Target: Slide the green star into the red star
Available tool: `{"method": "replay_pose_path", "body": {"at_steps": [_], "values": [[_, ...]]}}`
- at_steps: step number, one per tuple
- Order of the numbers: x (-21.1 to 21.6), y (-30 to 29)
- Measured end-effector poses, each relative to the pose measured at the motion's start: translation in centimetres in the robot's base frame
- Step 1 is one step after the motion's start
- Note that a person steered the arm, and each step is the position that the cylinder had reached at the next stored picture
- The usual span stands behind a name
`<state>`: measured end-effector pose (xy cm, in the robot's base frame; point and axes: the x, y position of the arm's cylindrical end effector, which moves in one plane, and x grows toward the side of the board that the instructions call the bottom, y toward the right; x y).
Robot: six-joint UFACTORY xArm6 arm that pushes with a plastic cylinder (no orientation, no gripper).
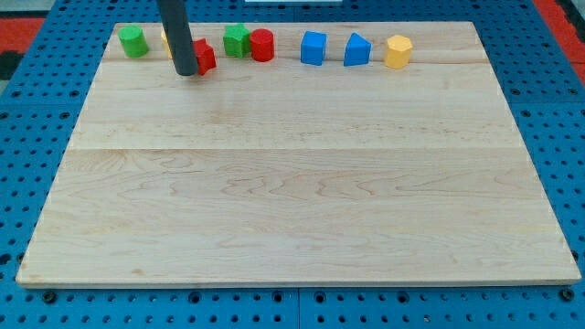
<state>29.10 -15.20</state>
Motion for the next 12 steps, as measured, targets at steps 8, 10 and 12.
{"method": "replay_pose_path", "body": {"at_steps": [8,10,12], "values": [[2.9,35.5],[-7.3,35.2],[-9.8,19.8]]}}
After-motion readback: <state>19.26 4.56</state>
